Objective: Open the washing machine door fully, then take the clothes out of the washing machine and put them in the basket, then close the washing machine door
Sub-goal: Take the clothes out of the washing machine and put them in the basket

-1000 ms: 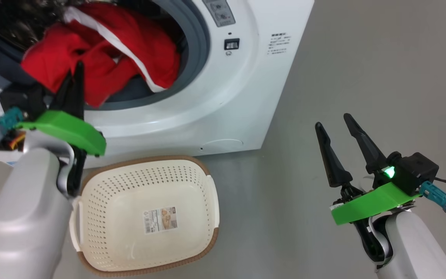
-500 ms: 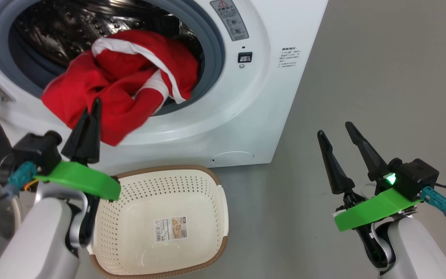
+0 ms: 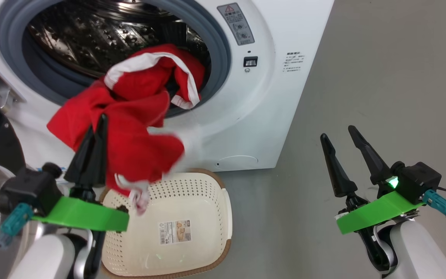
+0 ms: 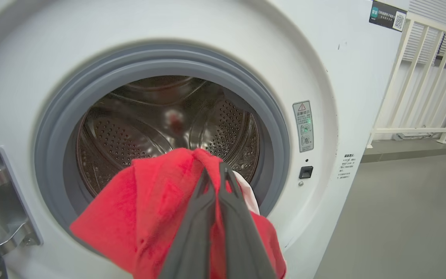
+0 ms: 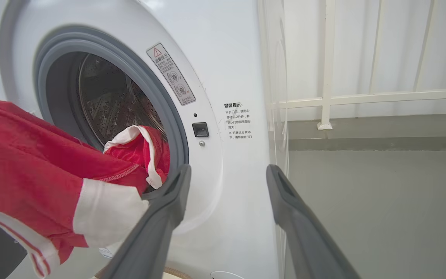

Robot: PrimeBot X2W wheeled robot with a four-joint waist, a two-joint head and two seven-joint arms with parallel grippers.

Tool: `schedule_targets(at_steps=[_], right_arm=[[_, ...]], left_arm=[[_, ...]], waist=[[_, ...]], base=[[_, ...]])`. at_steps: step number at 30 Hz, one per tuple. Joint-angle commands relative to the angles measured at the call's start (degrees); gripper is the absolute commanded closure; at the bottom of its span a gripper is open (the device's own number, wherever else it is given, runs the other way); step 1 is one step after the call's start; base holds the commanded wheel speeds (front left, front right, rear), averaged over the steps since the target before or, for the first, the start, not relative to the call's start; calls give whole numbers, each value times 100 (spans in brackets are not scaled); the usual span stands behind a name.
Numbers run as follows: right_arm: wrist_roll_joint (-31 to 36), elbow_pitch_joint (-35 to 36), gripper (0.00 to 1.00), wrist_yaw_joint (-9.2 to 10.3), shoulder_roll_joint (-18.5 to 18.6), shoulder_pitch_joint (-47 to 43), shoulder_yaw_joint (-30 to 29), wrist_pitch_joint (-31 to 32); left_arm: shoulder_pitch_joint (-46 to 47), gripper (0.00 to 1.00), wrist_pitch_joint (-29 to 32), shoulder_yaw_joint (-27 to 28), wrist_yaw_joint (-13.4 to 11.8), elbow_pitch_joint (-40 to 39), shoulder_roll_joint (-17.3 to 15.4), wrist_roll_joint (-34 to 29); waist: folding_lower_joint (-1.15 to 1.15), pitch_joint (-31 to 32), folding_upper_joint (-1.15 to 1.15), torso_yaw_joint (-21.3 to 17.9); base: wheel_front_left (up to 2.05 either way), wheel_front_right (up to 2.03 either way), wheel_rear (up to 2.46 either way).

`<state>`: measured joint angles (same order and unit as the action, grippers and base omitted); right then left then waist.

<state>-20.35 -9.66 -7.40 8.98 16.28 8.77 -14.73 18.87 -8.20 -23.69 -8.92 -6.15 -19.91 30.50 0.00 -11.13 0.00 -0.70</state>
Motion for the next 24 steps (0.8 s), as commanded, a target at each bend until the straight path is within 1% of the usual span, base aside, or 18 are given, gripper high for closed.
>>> schedule_targets(at_steps=[1, 5, 13, 20, 24], right_arm=[[-20, 124, 0, -9, 4, -95, 121, -27], [-41, 114, 0, -9, 18, -102, 146, -27], [-45, 118, 0, -9, 35, -85, 187, -27], [-58, 116, 0, -9, 82, -79, 196, -27], [-62, 113, 0, -9, 80, -61, 212, -27]], left_arm=[[30, 100, 29, 217, -54, -235, -197, -34], [-162, 100, 104, 190, -114, -377, -183, 43], [-425, 100, 32, 86, -107, -200, -93, 142], [-496, 100, -111, -26, -19, 255, 19, 204], [-500, 100, -171, -105, 83, 665, 69, 246]], waist=[[0, 33, 0, 23], [0, 62, 0, 54], [0, 33, 0, 50], [0, 5, 0, -8], [0, -23, 0, -67]], base=[[0, 0, 0], [0, 0, 0], [0, 0, 0], [0, 0, 0], [0, 0, 0]])
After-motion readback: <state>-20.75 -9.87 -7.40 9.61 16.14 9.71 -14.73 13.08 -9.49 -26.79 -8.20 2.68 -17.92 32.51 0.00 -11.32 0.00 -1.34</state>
